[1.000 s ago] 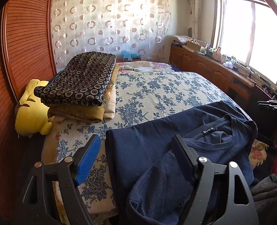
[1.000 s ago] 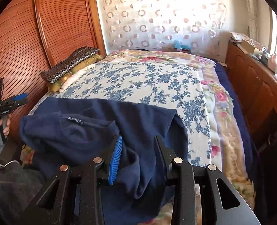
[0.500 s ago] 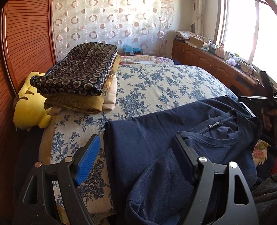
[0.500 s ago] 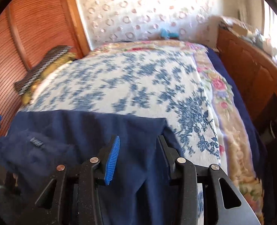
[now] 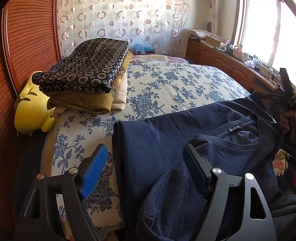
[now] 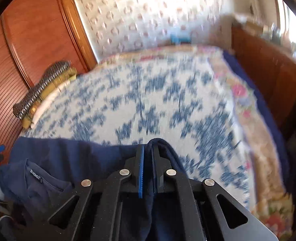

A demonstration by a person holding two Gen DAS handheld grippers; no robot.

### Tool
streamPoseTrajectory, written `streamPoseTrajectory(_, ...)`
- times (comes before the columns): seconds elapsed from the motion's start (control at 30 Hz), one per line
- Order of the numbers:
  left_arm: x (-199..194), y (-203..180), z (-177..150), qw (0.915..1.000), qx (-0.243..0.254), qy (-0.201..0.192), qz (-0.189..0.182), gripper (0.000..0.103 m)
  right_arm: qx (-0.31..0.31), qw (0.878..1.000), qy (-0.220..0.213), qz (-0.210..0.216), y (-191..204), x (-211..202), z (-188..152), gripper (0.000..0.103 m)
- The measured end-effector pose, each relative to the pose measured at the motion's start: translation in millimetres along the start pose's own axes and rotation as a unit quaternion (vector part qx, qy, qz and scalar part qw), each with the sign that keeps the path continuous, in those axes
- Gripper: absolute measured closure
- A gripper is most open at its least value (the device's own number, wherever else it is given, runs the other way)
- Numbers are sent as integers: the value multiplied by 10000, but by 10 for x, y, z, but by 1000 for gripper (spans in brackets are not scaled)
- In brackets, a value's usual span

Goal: Fold small clothes

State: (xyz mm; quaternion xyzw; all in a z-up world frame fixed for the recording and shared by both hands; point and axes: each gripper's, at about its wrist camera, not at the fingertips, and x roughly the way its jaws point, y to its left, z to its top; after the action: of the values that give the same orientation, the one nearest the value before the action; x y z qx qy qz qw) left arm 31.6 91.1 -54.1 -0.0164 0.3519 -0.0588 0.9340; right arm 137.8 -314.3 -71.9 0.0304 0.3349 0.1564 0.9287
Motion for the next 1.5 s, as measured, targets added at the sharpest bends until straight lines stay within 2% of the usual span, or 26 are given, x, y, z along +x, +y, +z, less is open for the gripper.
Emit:
streamPoseTrajectory(0.07, 5, 5, 4, 10000, -19, -6, -3, 25, 5, 9995, -182, -264, 7, -133, 7, 98)
streamPoseTrajectory(0.1, 18, 9, 9, 10000, -35, -1, -2, 25, 20, 9992, -128, -382, -6, -143, 0, 98)
streamPoseTrajectory(0.33, 137, 84, 90, 9999, -113, 54, 45, 25, -76, 9985, 191, -503, 13, 76, -25, 98)
streamPoseTrajectory(0.57, 321, 140, 198, 9998, -47, 133, 164, 25, -170, 9985, 141, -508, 14, 36, 18, 97)
streamPoseTrajectory(0.63, 399, 165, 228, 9996, -32, 185, 200, 25, -205, 9982, 139, -545, 13, 5, 21, 80)
streamPoseTrajectory(0.67, 458, 187, 245, 9994, -16, 238, 236, 25, -236, 9977, 113, -629, 10, -6, 21, 74)
streamPoseTrajectory(0.7, 509, 206, 261, 9990, -14, 323, 315, 26, -288, 9966, 104, -766, 5, -7, 16, 64)
streamPoseTrajectory(0.77, 604, 250, 279, 9980, -23, 473, 427, 36, -351, 9948, 157, -945, -4, 9, 20, 60)
streamPoseTrajectory(0.83, 672, 289, 299, 9976, -22, 543, 422, 38, -317, 9955, 240, -866, -24, 39, 21, 52)
streamPoseTrajectory(0.9, 721, 330, 306, 9973, -49, 627, 390, 47, -320, 9962, 279, -755, -2, 63, 26, 48)
streamPoseTrajectory(1.0, 779, 393, 292, 9968, -174, 754, 220, 51, -452, 9960, 321, -707, 12, 109, 31, 43)
streamPoseTrajectory(1.17, 817, 419, 240, 9961, -275, 834, 57, 54, -517, 9941, 530, -790, -65, 255, 31, 42)
streamPoseTrajectory(1.27, 834, 424, 221, 9957, -296, 873, -9, 57, -424, 9950, 677, -601, -109, 318, 20, 41)
streamPoseTrajectory(1.47, 876, 431, 259, 9953, -338, 890, -147, 57, -452, 9962, 680, -314, -92, 290, 10, 41)
streamPoseTrajectory(1.5, 884, 429, 269, 9952, -357, 896, -169, 60, -507, 9959, 685, -287, -78, 294, -6, 41)
